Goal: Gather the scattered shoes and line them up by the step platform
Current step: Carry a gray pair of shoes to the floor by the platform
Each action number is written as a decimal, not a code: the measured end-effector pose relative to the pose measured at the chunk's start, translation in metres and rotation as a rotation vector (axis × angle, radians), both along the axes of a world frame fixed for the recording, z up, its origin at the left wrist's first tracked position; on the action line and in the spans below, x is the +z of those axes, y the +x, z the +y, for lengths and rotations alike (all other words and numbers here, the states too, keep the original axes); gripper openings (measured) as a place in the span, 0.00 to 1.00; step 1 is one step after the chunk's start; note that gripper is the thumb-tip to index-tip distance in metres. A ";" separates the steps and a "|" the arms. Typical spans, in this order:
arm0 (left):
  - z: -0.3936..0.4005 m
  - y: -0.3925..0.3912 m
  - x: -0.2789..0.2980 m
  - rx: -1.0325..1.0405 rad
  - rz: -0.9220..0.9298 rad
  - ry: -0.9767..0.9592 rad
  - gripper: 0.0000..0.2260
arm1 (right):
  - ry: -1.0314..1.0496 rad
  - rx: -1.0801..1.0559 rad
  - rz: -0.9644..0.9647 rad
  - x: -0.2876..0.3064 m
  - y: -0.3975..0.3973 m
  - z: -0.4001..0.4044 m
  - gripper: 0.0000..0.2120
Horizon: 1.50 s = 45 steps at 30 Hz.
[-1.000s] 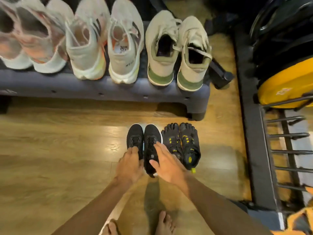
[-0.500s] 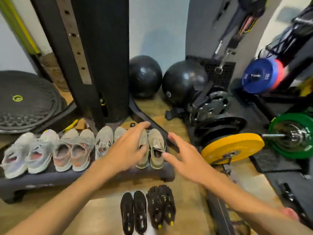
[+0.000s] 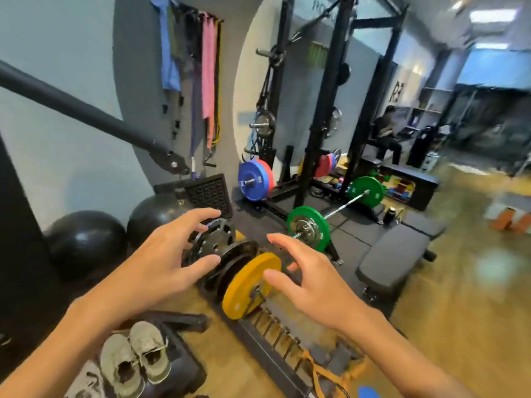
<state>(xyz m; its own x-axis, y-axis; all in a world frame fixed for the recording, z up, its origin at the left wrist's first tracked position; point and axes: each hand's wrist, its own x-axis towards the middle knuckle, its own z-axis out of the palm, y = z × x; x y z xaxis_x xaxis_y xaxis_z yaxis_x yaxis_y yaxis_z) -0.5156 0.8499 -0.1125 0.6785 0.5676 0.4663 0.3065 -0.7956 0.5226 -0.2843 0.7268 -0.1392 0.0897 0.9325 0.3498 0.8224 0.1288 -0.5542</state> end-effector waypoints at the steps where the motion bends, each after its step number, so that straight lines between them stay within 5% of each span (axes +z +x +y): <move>1: -0.008 0.023 0.008 -0.051 -0.015 0.008 0.28 | 0.010 -0.051 -0.012 0.008 0.015 -0.018 0.27; 12: -0.177 0.253 0.056 -0.602 -0.054 0.044 0.25 | 0.139 -0.628 -0.100 0.048 0.165 -0.272 0.31; 28: -0.601 0.547 0.058 -1.329 0.018 0.011 0.23 | 0.134 -1.294 -0.059 0.040 0.286 -0.726 0.36; 36: -0.781 0.698 0.008 -1.707 0.060 -0.103 0.23 | 0.112 -1.644 0.015 0.006 0.346 -0.875 0.22; 45: -0.963 0.851 -0.003 -2.088 0.200 -0.071 0.22 | -0.031 -2.097 0.136 -0.014 0.393 -0.996 0.26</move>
<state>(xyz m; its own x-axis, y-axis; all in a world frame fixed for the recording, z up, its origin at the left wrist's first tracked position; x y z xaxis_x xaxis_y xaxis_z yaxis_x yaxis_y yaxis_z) 0.3353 -0.1135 -0.1152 0.2065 -0.9175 0.3399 -0.7644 0.0656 0.6414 0.1087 -0.2689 -0.1534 0.7832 -0.5729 0.2418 -0.3486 -0.7264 -0.5923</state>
